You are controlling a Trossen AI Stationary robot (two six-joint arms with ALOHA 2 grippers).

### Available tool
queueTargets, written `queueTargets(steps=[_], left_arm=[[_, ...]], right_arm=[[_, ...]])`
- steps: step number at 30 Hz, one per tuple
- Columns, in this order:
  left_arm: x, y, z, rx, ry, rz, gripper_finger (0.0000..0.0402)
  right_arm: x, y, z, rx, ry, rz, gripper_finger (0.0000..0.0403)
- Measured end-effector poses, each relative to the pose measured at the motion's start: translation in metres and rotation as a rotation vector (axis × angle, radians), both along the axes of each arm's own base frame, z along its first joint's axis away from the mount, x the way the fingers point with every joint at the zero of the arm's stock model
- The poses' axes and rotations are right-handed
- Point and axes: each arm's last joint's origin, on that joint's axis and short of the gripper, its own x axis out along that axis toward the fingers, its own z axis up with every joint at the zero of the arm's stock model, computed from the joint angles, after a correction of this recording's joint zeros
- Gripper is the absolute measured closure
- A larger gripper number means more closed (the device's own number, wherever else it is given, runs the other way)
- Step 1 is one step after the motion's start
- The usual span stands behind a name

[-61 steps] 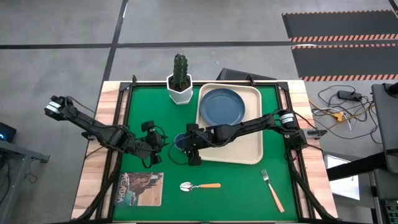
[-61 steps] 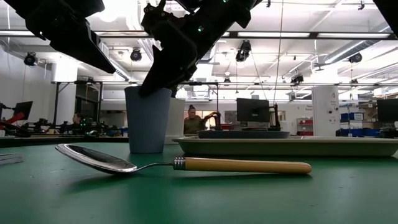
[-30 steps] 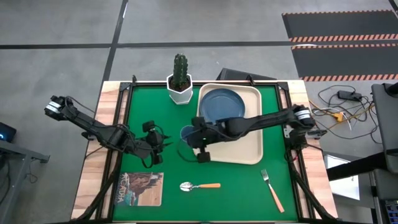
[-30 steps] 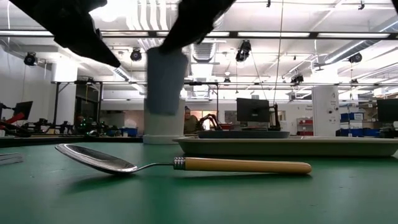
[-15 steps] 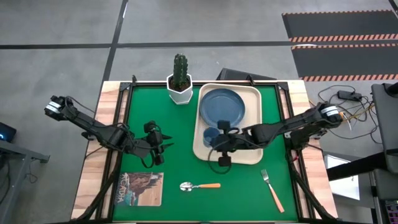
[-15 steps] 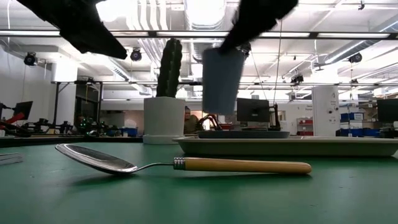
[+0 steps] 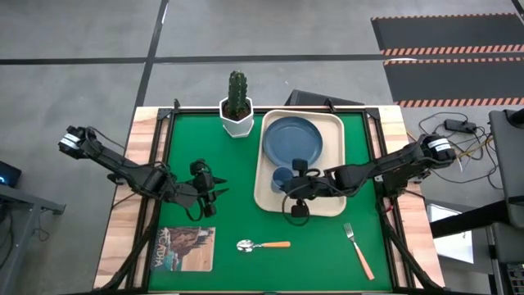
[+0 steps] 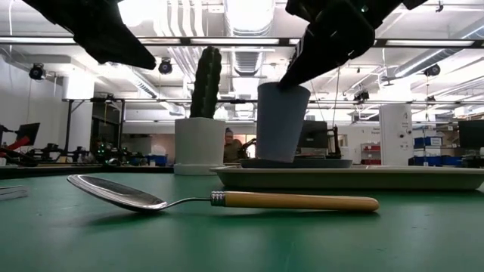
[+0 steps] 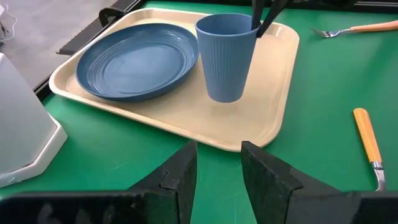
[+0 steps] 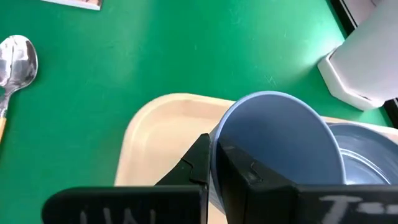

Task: Pick and place plate/cup/fork/spoon on tray
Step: Put the blue cup on the white serving tray at the bottom of the blue plate, then put the yellow spoon on the white serving tray at the bottom of the blue plate

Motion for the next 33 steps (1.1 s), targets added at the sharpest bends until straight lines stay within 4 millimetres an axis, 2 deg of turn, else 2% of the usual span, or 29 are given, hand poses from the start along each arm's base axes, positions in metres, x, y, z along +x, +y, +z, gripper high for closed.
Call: queueTargets(steps=[4, 14, 22, 28, 33], left_arm=[[0.001, 0.000, 0.002, -0.006, -0.017, 0.002, 0.0295], [0.002, -0.001, 0.004, -0.010, -0.046, 0.013, 0.0295], [0.003, -0.001, 0.004, -0.012, -0.055, 0.012, 0.0295], [0.003, -0.001, 0.006, -0.016, -0.063, 0.012, 0.0295], [0.003, -0.001, 0.004, -0.029, -0.063, 0.019, 0.0295]], right_arm=[[0.002, 0.000, -0.002, 0.005, -0.012, 0.000, 0.0394], [0.013, 0.003, -0.027, -0.003, 0.019, 0.002, 0.0388], [0.028, 0.006, -0.029, -0.007, 0.018, 0.000, 0.0318], [0.031, 0.006, -0.023, -0.017, -0.003, -0.017, 0.0265], [0.030, 0.006, -0.010, -0.016, -0.004, -0.018, 0.0239]])
